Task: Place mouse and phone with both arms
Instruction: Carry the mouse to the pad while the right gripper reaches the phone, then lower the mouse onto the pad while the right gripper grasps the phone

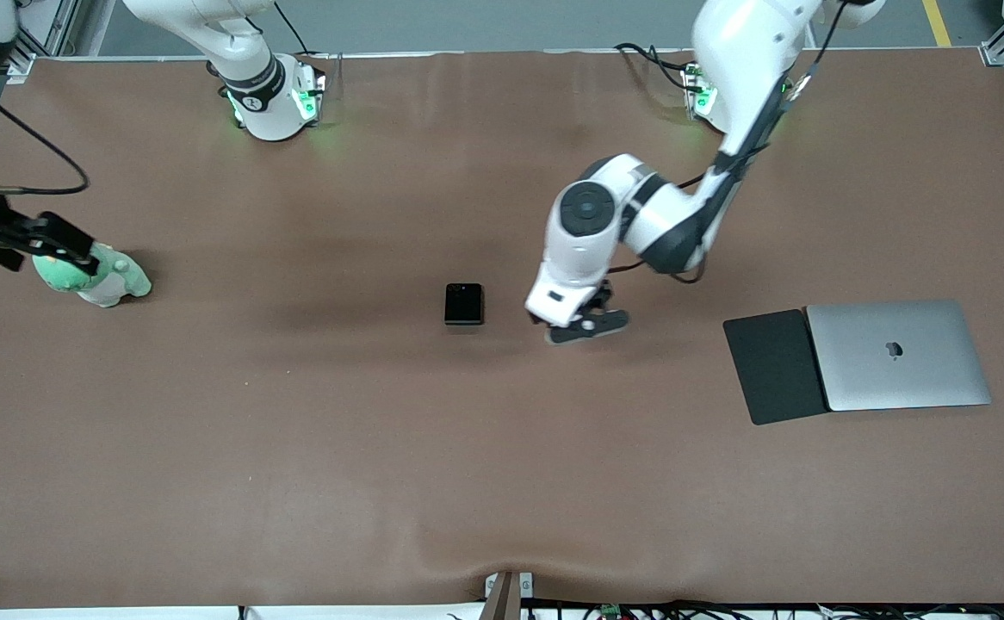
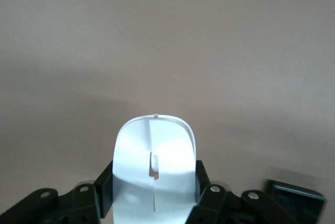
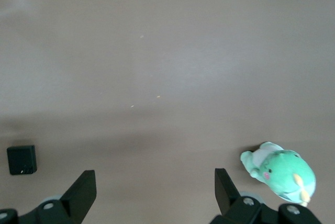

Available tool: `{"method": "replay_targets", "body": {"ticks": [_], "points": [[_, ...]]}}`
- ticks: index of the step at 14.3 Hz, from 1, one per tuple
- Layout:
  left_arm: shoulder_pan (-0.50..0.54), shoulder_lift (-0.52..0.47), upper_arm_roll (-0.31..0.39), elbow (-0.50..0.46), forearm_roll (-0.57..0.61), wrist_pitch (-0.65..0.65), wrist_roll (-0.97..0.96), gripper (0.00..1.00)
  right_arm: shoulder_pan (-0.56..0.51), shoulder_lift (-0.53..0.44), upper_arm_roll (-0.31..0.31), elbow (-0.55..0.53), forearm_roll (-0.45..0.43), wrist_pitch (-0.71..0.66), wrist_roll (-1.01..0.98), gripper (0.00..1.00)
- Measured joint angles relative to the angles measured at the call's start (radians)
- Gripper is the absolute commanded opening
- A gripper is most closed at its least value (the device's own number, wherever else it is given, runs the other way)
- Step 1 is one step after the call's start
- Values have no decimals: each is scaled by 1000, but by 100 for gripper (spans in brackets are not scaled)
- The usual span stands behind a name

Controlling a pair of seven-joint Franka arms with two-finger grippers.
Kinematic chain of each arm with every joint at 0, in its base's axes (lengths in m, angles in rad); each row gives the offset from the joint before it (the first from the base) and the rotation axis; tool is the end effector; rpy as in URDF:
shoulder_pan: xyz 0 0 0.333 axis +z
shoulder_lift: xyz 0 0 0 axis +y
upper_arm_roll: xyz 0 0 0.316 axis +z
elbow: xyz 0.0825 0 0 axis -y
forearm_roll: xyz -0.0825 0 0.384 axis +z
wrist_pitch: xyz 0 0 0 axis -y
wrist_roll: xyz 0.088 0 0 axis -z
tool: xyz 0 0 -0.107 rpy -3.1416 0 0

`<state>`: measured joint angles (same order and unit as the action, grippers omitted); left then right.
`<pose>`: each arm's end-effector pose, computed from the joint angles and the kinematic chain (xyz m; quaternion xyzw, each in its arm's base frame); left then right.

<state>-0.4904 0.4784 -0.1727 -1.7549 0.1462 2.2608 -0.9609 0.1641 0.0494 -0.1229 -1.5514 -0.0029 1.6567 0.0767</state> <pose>0.5315 -0.3971 0.3039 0.9932 0.1133 0.0255 0.0011 0.5775 0.0253 0.6138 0.9994 -0.0175 0.0283 0.0028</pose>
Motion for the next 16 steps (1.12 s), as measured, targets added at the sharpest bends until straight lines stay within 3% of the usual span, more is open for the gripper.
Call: {"method": "replay_targets", "body": {"ticks": [3,7,13,16], "points": [[109,-112,-3,-124,0,0,127,56,94,41,4,-2,1,4,23,100],[242,-156,-10,-192,0,1,284,56,227,112,7,-21,15,43,122,100],[459,-152,-12,-216,0,45,538,56,377,211,8,-268,113,407,175,100],[494,-130,-13,-217,-1,72,589,56,472,264,9,-360,136,584,292,100]]}}
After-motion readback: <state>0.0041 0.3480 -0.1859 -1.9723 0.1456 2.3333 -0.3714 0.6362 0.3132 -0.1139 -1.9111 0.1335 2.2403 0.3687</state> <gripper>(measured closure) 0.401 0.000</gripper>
